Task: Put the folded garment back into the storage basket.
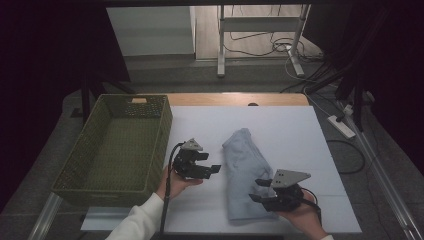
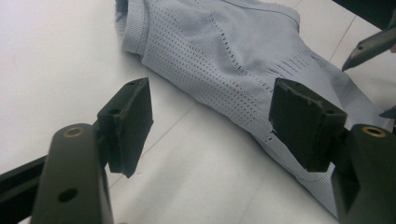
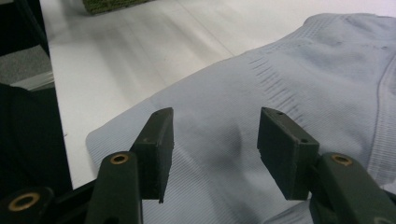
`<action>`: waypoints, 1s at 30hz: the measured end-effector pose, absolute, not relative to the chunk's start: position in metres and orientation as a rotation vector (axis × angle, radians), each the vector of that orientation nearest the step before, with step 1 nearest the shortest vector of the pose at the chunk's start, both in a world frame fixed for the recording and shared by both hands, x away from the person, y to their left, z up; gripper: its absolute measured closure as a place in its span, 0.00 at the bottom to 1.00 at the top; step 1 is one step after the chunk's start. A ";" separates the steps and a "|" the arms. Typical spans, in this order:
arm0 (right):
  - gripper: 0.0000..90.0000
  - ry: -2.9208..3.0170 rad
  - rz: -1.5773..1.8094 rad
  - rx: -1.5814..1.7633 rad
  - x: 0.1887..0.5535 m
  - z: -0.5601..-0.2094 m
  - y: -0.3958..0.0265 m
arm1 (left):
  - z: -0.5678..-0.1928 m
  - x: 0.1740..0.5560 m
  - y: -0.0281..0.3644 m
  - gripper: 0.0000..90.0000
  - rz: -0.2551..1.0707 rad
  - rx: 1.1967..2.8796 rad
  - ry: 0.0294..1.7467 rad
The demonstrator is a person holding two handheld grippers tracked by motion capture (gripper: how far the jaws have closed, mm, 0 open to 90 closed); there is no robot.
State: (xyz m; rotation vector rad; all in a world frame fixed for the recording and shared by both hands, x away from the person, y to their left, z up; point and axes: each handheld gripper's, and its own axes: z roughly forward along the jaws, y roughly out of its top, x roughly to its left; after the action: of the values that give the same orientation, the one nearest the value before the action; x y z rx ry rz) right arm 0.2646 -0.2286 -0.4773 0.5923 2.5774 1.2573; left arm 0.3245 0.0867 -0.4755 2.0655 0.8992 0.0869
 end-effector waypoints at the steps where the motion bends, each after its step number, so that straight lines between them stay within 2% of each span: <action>1: 0.51 2.585 1.244 0.589 0.264 -0.478 -0.228 | -0.475 0.325 0.087 0.34 0.087 2.065 0.901; 16: 0.49 2.665 1.163 0.542 0.248 -0.480 -0.233 | -0.477 0.325 0.085 0.33 0.082 2.069 0.906; 30: 0.46 2.816 1.067 0.375 0.234 -0.492 -0.211 | -0.478 0.326 0.086 0.33 0.078 2.077 0.906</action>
State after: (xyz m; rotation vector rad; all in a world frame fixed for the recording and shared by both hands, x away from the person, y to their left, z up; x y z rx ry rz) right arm 0.2343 -0.2113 -0.4924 0.3753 2.8159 1.0672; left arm 0.3261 0.0857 -0.4779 2.0770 0.9064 0.0776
